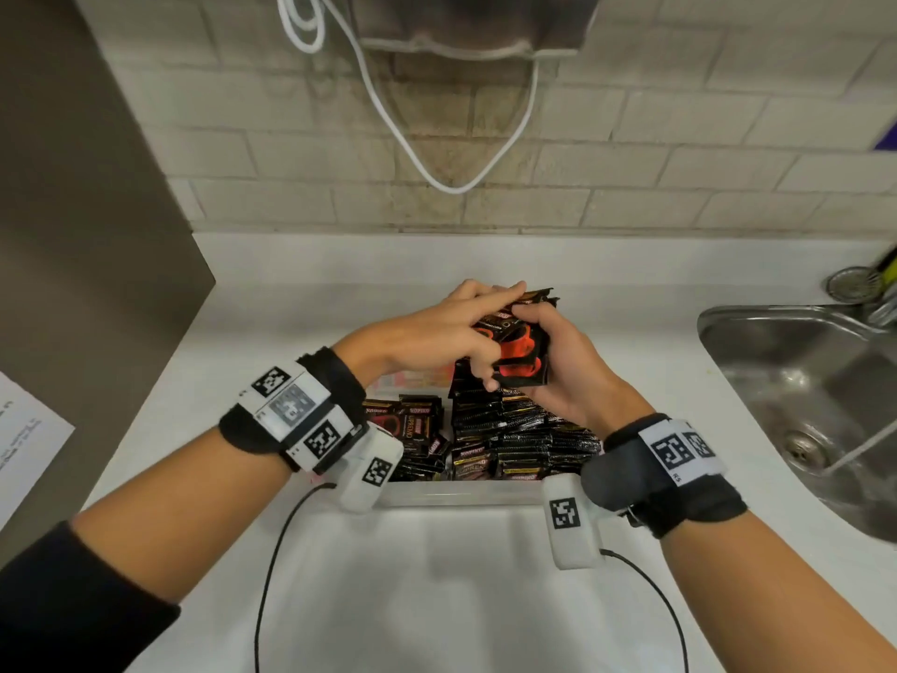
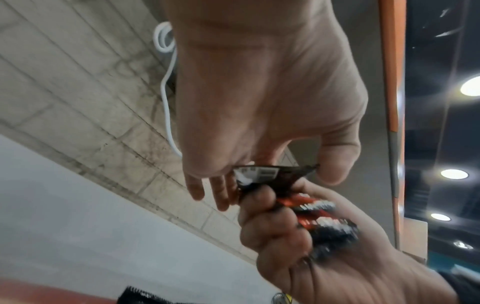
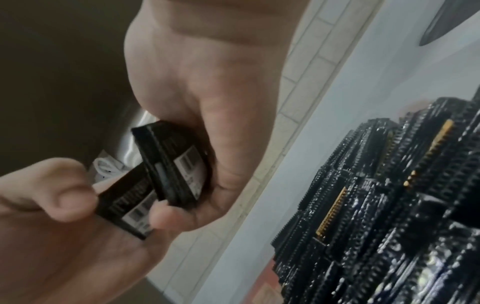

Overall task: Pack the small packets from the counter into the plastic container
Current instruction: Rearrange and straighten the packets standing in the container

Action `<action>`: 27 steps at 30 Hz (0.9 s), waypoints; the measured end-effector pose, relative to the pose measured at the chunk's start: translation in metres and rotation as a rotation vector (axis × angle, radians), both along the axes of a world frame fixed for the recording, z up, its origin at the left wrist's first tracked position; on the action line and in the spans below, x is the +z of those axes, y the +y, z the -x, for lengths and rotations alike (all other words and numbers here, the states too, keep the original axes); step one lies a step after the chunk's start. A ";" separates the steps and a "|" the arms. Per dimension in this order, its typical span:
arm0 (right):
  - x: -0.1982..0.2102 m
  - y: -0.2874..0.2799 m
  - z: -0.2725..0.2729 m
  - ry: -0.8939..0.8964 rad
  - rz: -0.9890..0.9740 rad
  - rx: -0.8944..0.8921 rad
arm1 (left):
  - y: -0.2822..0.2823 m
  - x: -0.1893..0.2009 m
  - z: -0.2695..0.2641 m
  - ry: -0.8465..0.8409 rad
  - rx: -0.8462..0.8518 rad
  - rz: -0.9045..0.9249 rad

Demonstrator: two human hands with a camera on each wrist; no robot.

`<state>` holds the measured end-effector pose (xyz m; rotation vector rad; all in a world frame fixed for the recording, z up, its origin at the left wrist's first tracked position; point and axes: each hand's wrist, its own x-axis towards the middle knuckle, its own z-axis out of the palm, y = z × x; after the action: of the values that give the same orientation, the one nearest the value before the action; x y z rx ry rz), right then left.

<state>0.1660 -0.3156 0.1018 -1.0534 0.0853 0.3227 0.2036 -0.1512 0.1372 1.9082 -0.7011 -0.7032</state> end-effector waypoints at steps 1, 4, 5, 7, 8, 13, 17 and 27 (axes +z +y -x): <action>-0.001 0.000 0.000 0.011 -0.006 -0.004 | 0.000 0.002 -0.001 -0.018 -0.001 -0.027; -0.003 0.001 -0.004 0.021 -0.009 -0.082 | -0.011 -0.002 0.003 -0.120 0.021 -0.096; -0.002 0.002 -0.005 0.012 -0.008 -0.101 | -0.015 -0.006 0.004 -0.151 0.045 -0.102; 0.000 0.004 -0.005 0.001 -0.004 -0.119 | -0.022 -0.012 0.006 -0.236 0.084 -0.130; 0.000 0.005 -0.005 -0.004 0.004 -0.120 | -0.025 -0.015 0.006 -0.283 0.096 -0.154; 0.000 0.003 -0.004 -0.010 0.052 -0.101 | -0.028 -0.019 0.007 -0.396 0.024 -0.242; -0.003 -0.007 -0.001 0.048 0.004 -0.054 | -0.020 -0.015 0.003 -0.515 -0.039 -0.226; -0.010 -0.007 0.001 -0.095 0.134 0.061 | -0.019 -0.022 0.015 -0.905 -0.119 -0.244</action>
<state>0.1651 -0.3224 0.0914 -1.2045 -0.0101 0.3250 0.1889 -0.1699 0.1148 2.4165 -1.3302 0.0654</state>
